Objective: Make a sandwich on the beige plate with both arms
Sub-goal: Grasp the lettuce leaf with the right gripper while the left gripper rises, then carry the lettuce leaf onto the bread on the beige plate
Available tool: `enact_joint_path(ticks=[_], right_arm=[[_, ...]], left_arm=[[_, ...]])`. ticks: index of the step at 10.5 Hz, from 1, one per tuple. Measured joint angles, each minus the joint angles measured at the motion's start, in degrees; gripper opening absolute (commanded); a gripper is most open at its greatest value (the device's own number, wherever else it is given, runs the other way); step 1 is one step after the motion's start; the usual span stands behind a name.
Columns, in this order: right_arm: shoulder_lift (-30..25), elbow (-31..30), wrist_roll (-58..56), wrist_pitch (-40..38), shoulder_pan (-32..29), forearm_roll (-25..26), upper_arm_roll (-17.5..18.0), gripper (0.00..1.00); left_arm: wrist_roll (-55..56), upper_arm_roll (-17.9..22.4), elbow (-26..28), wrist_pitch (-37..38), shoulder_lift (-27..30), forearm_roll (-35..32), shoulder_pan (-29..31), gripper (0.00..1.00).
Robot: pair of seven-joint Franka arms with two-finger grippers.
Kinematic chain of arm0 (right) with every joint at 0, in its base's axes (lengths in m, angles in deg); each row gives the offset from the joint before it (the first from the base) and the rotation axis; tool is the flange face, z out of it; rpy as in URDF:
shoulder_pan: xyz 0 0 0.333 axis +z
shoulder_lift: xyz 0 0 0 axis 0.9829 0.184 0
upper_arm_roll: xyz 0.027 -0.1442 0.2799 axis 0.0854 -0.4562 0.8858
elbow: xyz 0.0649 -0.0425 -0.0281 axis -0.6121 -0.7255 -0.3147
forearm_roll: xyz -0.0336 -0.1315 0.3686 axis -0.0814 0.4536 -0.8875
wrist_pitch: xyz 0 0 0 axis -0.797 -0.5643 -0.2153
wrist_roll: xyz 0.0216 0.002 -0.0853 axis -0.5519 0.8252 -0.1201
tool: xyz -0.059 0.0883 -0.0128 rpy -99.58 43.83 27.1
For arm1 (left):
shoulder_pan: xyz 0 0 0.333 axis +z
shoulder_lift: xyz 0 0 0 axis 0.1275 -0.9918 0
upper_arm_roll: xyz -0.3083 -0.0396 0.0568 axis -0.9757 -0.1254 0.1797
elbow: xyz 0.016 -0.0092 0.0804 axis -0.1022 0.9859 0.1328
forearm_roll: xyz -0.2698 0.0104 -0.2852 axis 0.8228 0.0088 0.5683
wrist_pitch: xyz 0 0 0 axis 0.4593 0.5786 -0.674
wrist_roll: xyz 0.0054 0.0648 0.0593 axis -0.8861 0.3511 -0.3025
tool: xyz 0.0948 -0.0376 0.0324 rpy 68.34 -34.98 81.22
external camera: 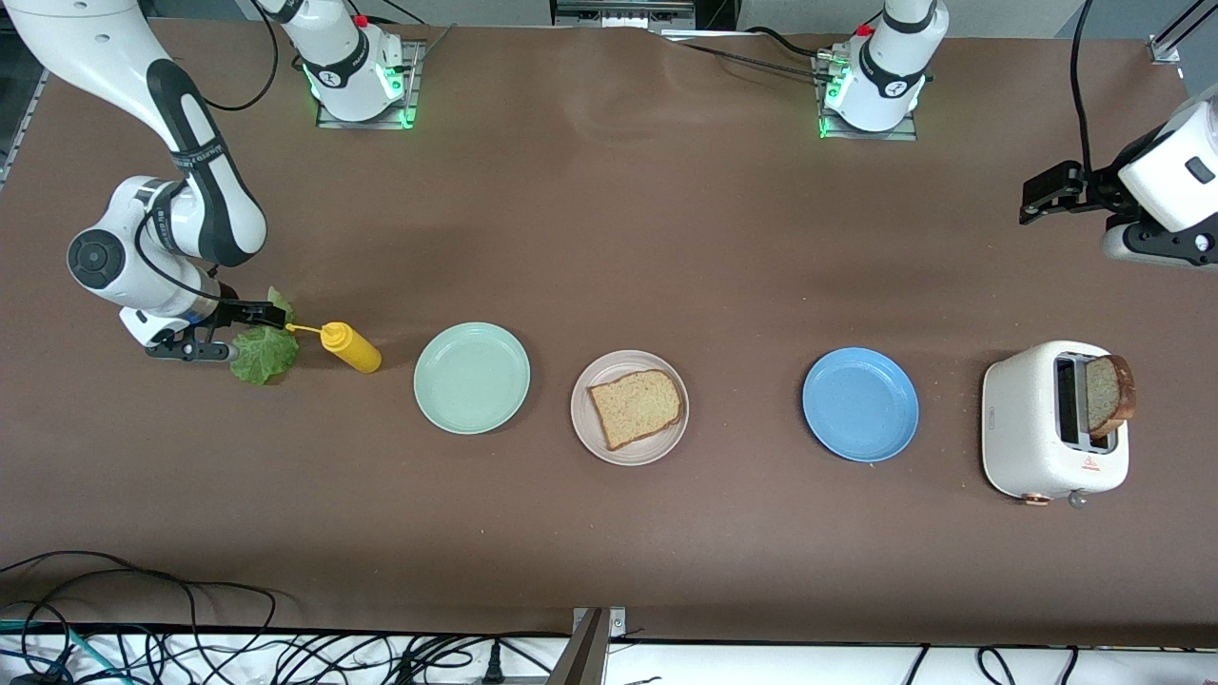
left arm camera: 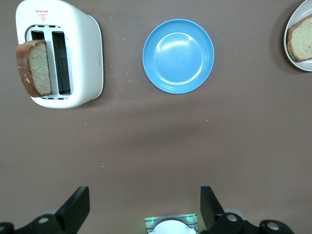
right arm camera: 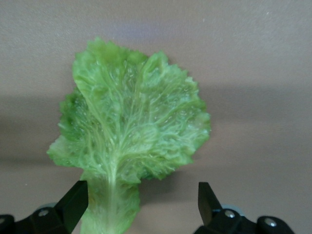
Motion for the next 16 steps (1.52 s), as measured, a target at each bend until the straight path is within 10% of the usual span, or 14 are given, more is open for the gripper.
enact_joint_path(ticks=[3, 9, 16], right_arm=[[1.2, 0.0, -0.2, 0.0, 0.0, -2.1, 0.3, 0.02], [1.1, 6.9, -0.2, -7.9, 0.0, -2.4, 0.5, 0.00], [-0.7, 30.7, -0.6, -34.3, 0.3, -2.7, 0.8, 0.00]], left_arm=[[0.2, 0.0, -0.7, 0.0, -0.3, 0.0, 0.1, 1.00], [0.2, 0.1, -0.9, 0.0, -0.3, 0.0, 0.1, 1.00], [0.2, 0.1, -0.9, 0.0, -0.3, 0.0, 0.2, 1.00]])
